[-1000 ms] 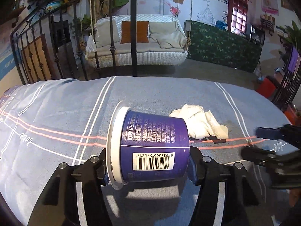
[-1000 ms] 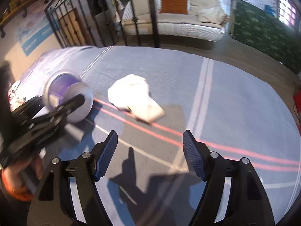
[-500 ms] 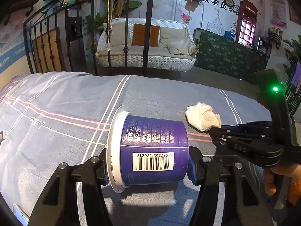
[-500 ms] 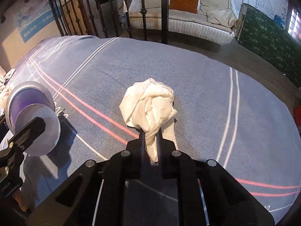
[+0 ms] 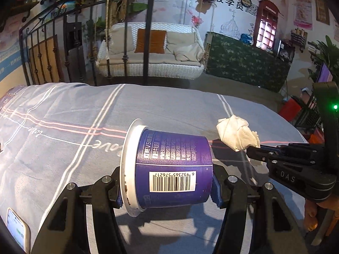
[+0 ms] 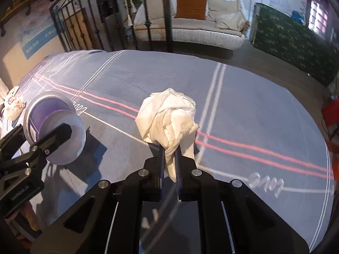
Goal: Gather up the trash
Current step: 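Grasp the white cloth with the right tool while the left tool holds the purple cup, then carry the cloth to the bin and open the right tool while the left tool carries the cup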
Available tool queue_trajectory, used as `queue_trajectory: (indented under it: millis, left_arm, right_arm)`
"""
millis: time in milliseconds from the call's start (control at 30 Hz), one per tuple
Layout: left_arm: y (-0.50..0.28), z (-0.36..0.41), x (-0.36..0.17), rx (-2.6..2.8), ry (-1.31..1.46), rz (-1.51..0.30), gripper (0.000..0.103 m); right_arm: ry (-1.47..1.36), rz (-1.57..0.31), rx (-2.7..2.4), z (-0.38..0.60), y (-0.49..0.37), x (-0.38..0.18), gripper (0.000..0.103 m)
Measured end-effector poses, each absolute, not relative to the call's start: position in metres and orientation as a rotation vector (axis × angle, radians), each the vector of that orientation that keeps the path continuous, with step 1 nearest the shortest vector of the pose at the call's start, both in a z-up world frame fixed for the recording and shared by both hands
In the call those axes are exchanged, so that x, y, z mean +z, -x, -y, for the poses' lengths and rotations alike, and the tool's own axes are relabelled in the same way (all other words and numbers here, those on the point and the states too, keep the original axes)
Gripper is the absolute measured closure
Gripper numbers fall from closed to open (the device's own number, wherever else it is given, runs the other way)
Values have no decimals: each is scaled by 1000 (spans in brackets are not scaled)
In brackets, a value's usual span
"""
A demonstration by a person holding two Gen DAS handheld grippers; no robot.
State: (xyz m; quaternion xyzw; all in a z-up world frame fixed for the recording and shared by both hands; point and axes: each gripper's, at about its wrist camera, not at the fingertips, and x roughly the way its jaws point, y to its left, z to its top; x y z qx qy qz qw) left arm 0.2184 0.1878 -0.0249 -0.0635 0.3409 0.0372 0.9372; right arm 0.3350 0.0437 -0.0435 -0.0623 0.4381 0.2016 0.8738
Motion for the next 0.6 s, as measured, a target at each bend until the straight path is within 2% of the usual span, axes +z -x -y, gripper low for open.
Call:
queue_trajectory:
  millis: [600]
  left_arm:
    - [-208, -26, -20, -220, 39, -693, 45]
  right_arm:
    - [-4, -848, 110, 140, -237, -28, 93]
